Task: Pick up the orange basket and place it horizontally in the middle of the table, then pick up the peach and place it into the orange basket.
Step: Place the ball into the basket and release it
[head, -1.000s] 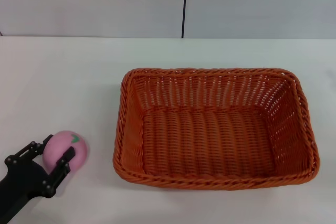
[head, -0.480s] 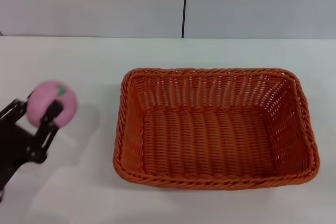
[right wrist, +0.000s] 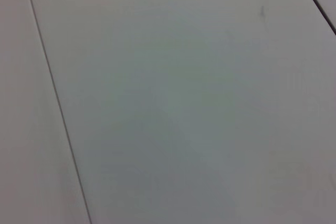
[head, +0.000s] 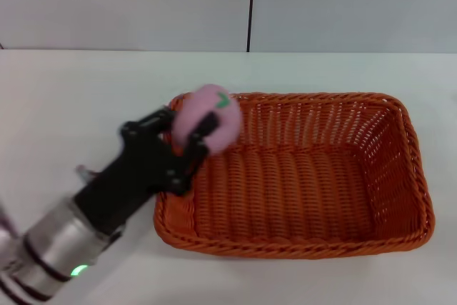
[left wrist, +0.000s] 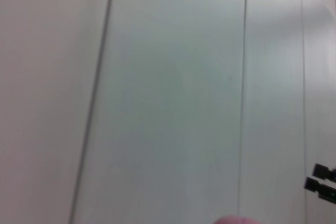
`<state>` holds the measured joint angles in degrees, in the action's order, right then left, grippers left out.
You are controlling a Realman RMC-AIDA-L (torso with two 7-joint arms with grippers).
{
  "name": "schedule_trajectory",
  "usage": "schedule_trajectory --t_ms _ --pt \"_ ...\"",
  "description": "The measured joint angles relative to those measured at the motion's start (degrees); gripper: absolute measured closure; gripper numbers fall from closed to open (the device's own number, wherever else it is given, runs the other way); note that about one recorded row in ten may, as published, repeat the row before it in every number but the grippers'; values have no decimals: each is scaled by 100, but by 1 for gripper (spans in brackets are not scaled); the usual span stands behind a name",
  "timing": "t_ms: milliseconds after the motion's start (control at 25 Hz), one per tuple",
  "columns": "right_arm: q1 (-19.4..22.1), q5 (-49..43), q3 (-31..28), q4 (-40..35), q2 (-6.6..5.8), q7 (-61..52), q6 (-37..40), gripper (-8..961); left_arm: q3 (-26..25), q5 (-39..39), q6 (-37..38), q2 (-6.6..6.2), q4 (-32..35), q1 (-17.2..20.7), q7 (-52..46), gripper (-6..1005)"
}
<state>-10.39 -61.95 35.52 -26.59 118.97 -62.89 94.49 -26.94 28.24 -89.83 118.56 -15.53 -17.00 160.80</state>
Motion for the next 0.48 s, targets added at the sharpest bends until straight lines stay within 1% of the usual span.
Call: schedule_trajectory --t_ms 160,240,360,480 --pt "-17 0 -24 85 -4 120 0 301 35 -105 606 15 -463 53 289 708" --pt "-39 0 -37 137 -5 233 2 301 17 -107 887 18 -730 167 522 669" --pt "-85 0 -42 223 -8 343 4 301 7 -107 978 10 -857 230 677 611" --pt "-143 0 -46 289 -15 396 -14 301 -2 -72 989 -4 -851 245 662 504"
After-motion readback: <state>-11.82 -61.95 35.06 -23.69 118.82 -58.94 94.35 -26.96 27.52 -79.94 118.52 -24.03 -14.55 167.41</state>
